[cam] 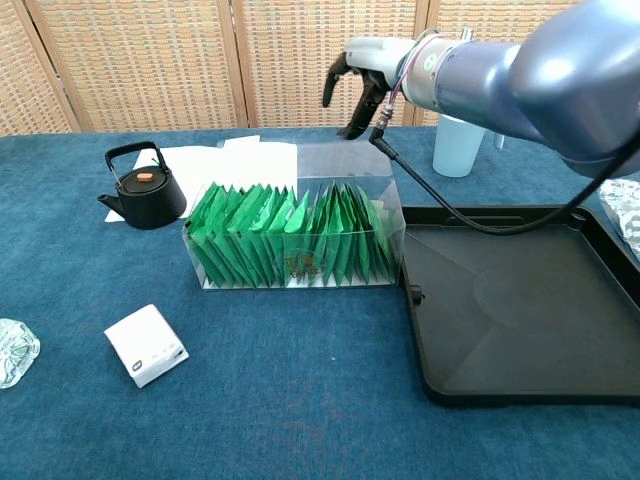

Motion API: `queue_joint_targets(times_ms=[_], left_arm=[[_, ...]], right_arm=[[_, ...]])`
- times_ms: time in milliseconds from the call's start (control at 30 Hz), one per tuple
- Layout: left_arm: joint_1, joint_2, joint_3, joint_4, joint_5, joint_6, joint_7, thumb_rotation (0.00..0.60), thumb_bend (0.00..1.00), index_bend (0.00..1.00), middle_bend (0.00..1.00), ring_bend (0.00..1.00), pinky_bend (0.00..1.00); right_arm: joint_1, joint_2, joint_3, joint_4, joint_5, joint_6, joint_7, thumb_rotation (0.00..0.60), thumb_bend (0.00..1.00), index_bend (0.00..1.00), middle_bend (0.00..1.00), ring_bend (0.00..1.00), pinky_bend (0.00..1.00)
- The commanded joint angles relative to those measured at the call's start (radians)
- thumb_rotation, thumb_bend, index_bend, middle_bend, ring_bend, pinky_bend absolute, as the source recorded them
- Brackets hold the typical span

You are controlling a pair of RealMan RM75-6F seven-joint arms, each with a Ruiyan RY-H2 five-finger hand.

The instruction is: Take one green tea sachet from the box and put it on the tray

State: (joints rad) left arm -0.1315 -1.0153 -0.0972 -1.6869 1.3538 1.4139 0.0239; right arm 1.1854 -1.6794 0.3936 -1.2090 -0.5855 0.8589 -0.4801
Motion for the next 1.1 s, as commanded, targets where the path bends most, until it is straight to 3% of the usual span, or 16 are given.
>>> queue_joint_targets(times_ms=[33,167,367,733,1100], left_arm=[[0.001,0.001,0.000,-0.001,0.002,0.001,-0.001,0.600,0.06,0.00,0.00,0.00,0.00],[0.002,0.001,0.003,-0.003,0.011,0.005,0.000,0.600,0.06,0.00,0.00,0.00,0.00],[0.005,0.001,0.008,-0.009,0.024,0.013,0.004,0.600,0.06,0.00,0.00,0.00,0.00],[0.006,0.001,0.010,-0.009,0.031,0.015,0.002,0.600,0.06,0.00,0.00,0.00,0.00],[0.006,0.002,0.010,-0.009,0.032,0.014,0.001,0.600,0.06,0.00,0.00,0.00,0.00]], right_arm=[[-0.068,0.079,-0.054,-0.125,-0.287,-0.032,0.164,0.600,0.33,0.35,0.05,0.01,0.00],[-0.096,0.119,-0.101,-0.161,-0.453,-0.041,0.238,0.600,0.25,0.35,0.07,0.01,0.00],[-0.108,0.132,-0.156,-0.151,-0.626,-0.039,0.318,0.600,0.25,0.38,0.10,0.01,0.00],[-0.096,0.114,-0.191,-0.124,-0.681,-0.072,0.308,0.600,0.27,0.40,0.11,0.01,0.00],[-0.087,0.065,-0.167,-0.083,-0.649,-0.080,0.303,0.600,0.32,0.41,0.12,0.01,0.00]])
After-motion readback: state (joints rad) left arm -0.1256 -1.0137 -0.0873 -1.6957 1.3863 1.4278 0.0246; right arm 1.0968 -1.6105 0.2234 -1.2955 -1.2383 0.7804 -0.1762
